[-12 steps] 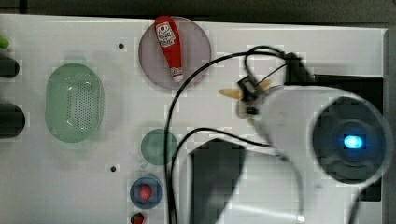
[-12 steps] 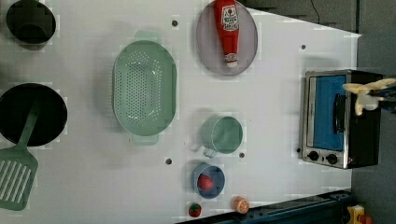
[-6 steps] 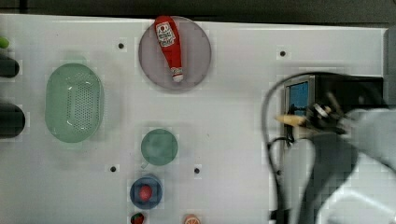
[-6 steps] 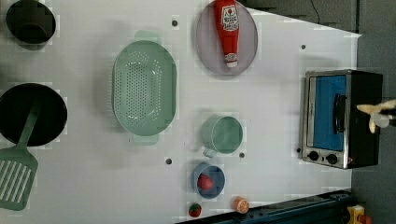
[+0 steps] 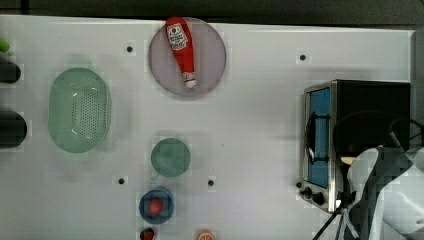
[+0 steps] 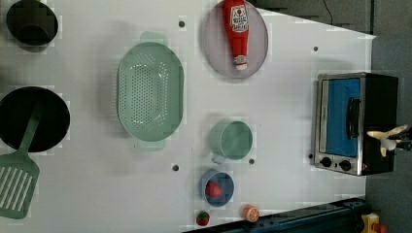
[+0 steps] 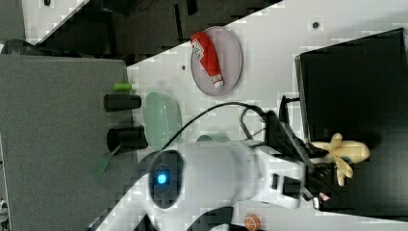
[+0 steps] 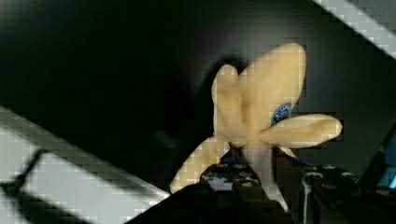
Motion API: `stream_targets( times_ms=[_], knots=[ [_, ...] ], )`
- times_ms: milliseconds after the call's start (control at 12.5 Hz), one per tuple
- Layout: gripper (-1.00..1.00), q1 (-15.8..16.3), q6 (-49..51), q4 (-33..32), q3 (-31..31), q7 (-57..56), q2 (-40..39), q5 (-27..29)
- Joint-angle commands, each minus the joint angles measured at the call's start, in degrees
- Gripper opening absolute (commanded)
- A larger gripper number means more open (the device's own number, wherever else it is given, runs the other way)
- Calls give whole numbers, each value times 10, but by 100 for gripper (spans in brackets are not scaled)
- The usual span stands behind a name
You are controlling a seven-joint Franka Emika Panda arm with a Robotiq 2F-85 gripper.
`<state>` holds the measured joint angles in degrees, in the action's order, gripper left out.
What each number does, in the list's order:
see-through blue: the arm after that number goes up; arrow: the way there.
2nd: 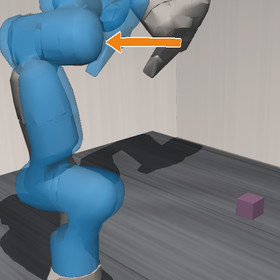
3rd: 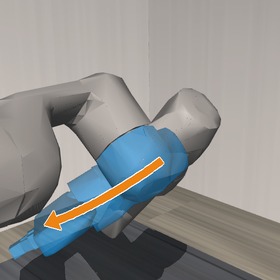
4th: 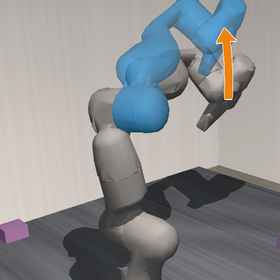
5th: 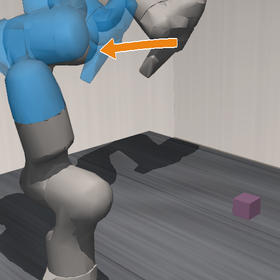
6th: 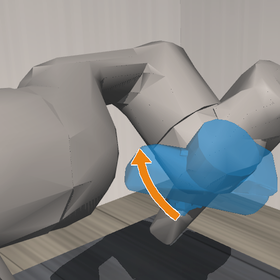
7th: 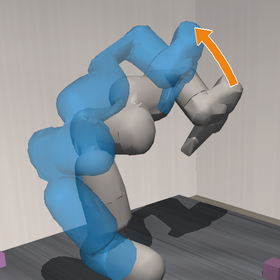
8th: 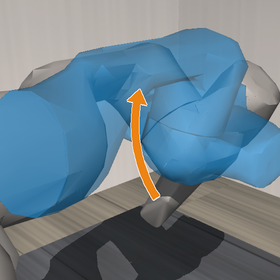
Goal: Pick banana from table and place on oven.
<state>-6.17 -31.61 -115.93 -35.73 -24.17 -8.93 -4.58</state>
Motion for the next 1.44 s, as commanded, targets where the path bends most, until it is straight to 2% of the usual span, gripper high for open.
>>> stream_targets(
  times_ms=[80,320,400,880,960,1200,1440],
  knots=[
    [-49,18,-15,46,14,-50,-6,8],
    [-49,18,-10,45,16,-50,-10,9],
    [-43,18,-12,46,16,-50,-9,9],
    [89,21,-3,46,24,-50,-9,8],
    [100,23,1,47,26,-51,-8,9],
    [100,46,54,68,70,-51,20,10],
    [100,76,136,80,166,-24,89,38]
  ],
)
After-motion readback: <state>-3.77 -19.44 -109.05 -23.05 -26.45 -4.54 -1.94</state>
